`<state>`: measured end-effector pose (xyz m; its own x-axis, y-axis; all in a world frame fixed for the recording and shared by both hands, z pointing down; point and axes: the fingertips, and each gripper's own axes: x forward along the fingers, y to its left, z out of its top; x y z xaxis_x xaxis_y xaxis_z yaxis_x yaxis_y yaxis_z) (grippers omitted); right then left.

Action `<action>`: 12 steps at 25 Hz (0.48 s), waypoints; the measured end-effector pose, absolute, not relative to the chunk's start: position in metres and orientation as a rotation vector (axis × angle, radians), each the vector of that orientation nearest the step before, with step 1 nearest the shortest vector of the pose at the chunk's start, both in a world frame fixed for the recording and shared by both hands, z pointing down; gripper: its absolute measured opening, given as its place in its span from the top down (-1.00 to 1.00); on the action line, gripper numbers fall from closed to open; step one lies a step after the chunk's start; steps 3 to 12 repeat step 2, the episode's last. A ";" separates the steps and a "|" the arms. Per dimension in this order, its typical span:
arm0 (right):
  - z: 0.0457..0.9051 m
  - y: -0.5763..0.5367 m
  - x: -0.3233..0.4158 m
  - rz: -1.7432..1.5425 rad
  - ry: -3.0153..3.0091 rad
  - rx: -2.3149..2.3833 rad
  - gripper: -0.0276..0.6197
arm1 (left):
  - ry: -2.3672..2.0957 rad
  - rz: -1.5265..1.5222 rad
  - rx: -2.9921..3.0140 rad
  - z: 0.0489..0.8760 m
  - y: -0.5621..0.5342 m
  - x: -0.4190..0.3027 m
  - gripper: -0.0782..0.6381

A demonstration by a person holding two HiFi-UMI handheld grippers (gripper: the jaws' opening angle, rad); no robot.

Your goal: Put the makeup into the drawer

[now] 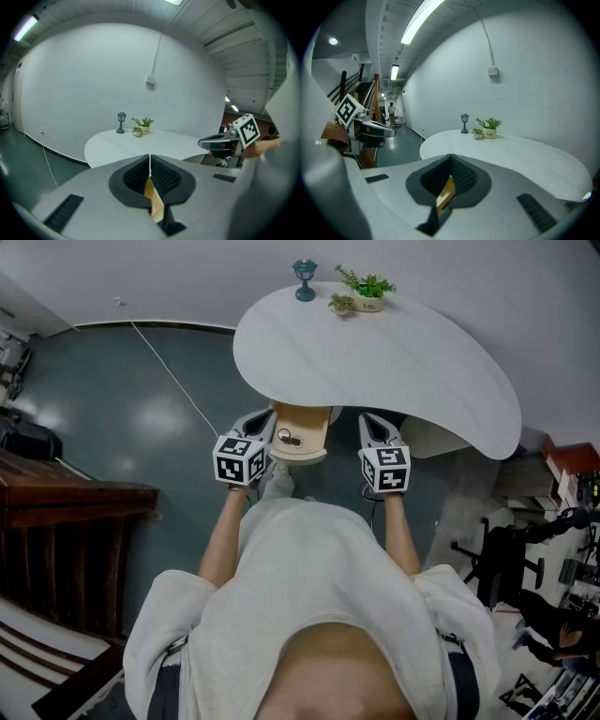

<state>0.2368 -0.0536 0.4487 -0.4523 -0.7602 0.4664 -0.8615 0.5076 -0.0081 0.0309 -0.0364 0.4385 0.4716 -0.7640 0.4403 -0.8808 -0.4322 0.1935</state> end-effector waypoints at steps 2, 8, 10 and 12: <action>0.449 -0.054 0.235 0.336 -2.350 1.336 0.93 | -1.379 0.399 2.327 0.439 -0.037 0.031 0.74; 0.449 -0.054 0.235 0.336 -2.350 1.336 0.93 | -1.379 0.399 2.327 0.439 -0.037 0.031 0.74; 0.449 -0.054 0.235 0.336 -2.350 1.336 0.93 | -1.379 0.399 2.327 0.439 -0.037 0.031 0.74; 0.449 -0.054 0.235 0.336 -2.350 1.336 0.93 | -1.379 0.399 2.327 0.439 -0.037 0.031 0.74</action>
